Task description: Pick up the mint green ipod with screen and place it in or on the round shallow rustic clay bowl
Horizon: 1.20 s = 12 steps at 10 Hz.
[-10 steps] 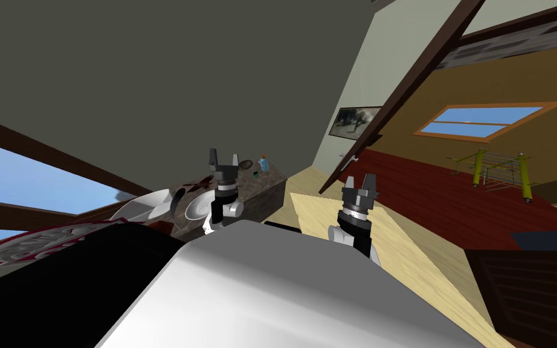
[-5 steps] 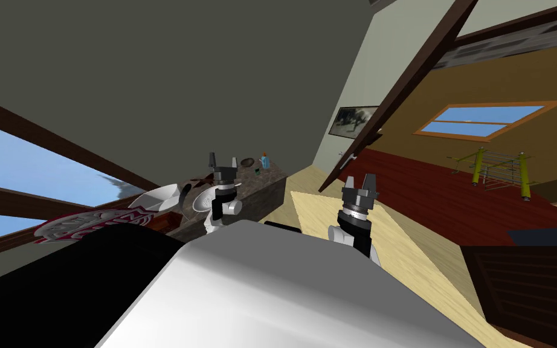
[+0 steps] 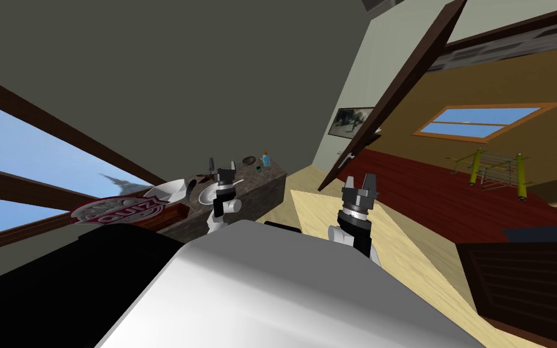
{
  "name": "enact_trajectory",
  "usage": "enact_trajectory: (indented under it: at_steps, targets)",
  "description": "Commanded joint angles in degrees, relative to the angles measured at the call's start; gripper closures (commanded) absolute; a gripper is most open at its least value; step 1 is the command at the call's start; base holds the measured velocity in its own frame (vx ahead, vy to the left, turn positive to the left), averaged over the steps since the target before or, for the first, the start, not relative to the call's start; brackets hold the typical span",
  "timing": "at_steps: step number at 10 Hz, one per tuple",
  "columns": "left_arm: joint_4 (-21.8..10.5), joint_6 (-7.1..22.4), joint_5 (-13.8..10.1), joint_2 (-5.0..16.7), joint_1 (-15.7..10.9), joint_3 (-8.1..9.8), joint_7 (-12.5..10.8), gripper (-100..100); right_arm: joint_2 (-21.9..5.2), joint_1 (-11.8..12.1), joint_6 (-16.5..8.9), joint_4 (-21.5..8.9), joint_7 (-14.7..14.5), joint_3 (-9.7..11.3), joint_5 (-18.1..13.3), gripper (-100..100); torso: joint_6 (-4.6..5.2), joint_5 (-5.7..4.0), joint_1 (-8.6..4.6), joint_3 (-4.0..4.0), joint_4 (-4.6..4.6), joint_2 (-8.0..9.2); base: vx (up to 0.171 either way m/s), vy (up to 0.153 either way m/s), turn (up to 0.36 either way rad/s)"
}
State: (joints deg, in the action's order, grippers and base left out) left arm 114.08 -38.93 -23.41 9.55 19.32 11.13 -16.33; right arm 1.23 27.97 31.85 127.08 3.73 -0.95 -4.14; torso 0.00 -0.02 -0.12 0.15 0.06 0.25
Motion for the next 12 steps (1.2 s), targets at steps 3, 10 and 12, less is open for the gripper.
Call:
enact_trajectory:
  at_steps: [3, 10, 12]
  targets:
    - [-6.1, 0.4, -5.1, -0.2, -1.9, 1.97, -4.5, -100, 0.0, 0.0, 0.0, 0.0, 0.0, 0.0, 0.0, 0, 0.00, -0.02, -0.07, -0.08, -0.03, -0.14, -0.024, -0.054, 0.023]
    - [-17.6, 2.4, -12.3, -1.1, -6.1, 3.98, -11.3, -100, 0.0, 0.0, 0.0, 0.0, 0.0, 0.0, 0.0, 0, 0.01, -0.04, -0.16, -0.36, -0.13, -0.62, 0.067, -0.083, 0.036]
    - [-19.9, 2.9, -13.3, -1.3, -6.8, 4.19, -12.3, -100, 0.0, 0.0, 0.0, 0.0, 0.0, 0.0, 0.0, 0, 0.00, -0.06, -0.20, -0.36, -0.14, -0.62, 0.080, -0.070, 0.031]
